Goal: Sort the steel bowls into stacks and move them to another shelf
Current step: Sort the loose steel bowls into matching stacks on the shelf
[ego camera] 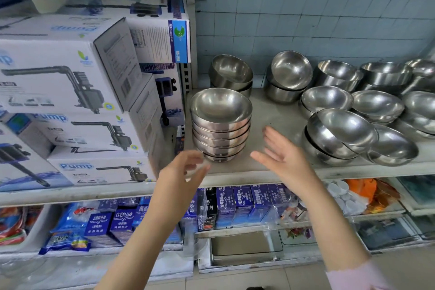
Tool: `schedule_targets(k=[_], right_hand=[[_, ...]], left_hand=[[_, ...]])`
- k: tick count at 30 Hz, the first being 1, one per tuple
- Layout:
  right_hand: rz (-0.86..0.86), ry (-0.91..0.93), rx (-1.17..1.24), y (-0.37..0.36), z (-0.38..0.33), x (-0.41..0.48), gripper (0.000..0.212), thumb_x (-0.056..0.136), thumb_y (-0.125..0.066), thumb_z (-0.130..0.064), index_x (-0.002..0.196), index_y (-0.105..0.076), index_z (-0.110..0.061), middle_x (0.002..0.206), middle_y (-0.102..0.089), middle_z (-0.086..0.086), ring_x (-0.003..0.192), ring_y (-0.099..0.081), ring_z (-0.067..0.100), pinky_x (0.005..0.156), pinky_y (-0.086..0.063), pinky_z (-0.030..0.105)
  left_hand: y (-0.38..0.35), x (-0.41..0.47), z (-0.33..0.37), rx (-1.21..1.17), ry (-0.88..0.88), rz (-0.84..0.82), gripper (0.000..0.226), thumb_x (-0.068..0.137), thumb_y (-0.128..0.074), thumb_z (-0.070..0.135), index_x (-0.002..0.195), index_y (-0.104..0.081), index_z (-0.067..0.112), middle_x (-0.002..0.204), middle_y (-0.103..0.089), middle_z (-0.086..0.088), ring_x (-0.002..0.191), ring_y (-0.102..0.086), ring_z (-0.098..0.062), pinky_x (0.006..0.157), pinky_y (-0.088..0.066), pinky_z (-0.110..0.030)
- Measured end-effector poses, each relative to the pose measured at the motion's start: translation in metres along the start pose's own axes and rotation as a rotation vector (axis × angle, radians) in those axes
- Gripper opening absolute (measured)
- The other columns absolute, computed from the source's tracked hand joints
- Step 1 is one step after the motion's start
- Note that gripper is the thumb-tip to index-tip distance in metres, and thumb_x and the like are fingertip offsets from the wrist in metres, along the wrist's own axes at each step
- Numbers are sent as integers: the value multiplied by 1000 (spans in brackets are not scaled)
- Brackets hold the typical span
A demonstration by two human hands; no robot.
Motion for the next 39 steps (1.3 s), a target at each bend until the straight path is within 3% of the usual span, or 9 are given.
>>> schedule_targets(k=[4, 9, 12, 16, 23, 26, 31, 35, 39], right_hand=[[109, 76, -20, 54, -22, -37, 71, 71, -72, -44, 139, -52, -35, 141, -51, -21, 123, -51, -9, 94, -43, 5], [339, 145, -189, 142, -30, -52, 48, 71, -68, -51, 118, -66, -44, 117, -64, -31, 113, -57, -8, 90, -44, 12], [272, 107, -338, 182, -19, -41, 47, 73, -69, -49, 119, -67, -38, 102, -64, -29, 100, -55, -17, 78, -37, -2], [56, 128, -580, 202, -1, -23, 46, 74, -70, -52, 118, -67, -40, 124, -57, -30, 120, -45, -16, 94, -31, 2], [-42, 320, -664, 209, 22, -3, 22, 76, -80, -29, 97, -79, -24, 94, -59, -31, 97, -53, -15, 90, -27, -6], [-39, 435, -581, 203, 23, 5, 15, 74, -84, -22, 88, -80, -18, 84, -64, -25, 95, -61, 1, 88, -40, 3], [5, 507, -402, 198, 17, 16, 13, 75, -82, -19, 87, -80, -18, 87, -66, -25, 100, -61, -1, 89, -42, 5], [8, 572, -407, 202, 13, 21, 18, 75, -77, -31, 90, -78, -21, 92, -64, -28, 100, -63, -1, 92, -46, 12], [-82, 601, -520, 195, 17, 22, 20, 77, -73, -36, 88, -79, -20, 92, -70, -22, 105, -63, 4, 95, -48, 20]], left_hand=[[-49, -22, 37, -36, -127, -195, 24, 88, -67, 31, 108, -57, 41, 105, -66, 23, 99, -60, 9, 87, -48, -10], [-136, -3, 79, -25, -255, -388, 72, 83, -72, 40, 144, -36, 30, 135, -47, 14, 122, -44, 6, 102, -37, -13], [-183, 24, 97, -73, -215, -489, 103, 76, -77, 45, 154, -13, 26, 153, -27, 7, 140, -28, -5, 117, -27, -28], [-226, 52, 116, -171, -182, -475, 124, 66, -81, 54, 155, 0, 25, 159, -24, 1, 144, -30, -12, 117, -30, -41], [-234, 55, 110, -308, -106, -323, 105, 61, -83, 32, 144, -20, 41, 135, -44, 28, 120, -52, 7, 96, -44, -15], [-223, 53, 104, -344, -61, -256, 108, 59, -85, 31, 147, -23, 38, 137, -47, 22, 125, -52, -1, 99, -46, -18], [-216, 53, 97, -339, -23, -232, 99, 59, -87, 29, 140, -31, 37, 135, -52, 13, 124, -53, 0, 98, -45, -16], [-219, 52, 98, -256, -39, -230, 96, 59, -88, 33, 139, -34, 28, 128, -56, 11, 117, -56, 3, 94, -42, -9], [-217, 52, 99, -265, -63, -229, 95, 65, -88, 29, 144, -36, 22, 127, -59, 13, 117, -57, -1, 100, -45, -18]])
Point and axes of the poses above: each hand's wrist, its own x-axis towards the middle knuckle, its own y-axis out of the back of the hand, z = x × y, the point moved 5 cm from there along x, towards the middle knuckle
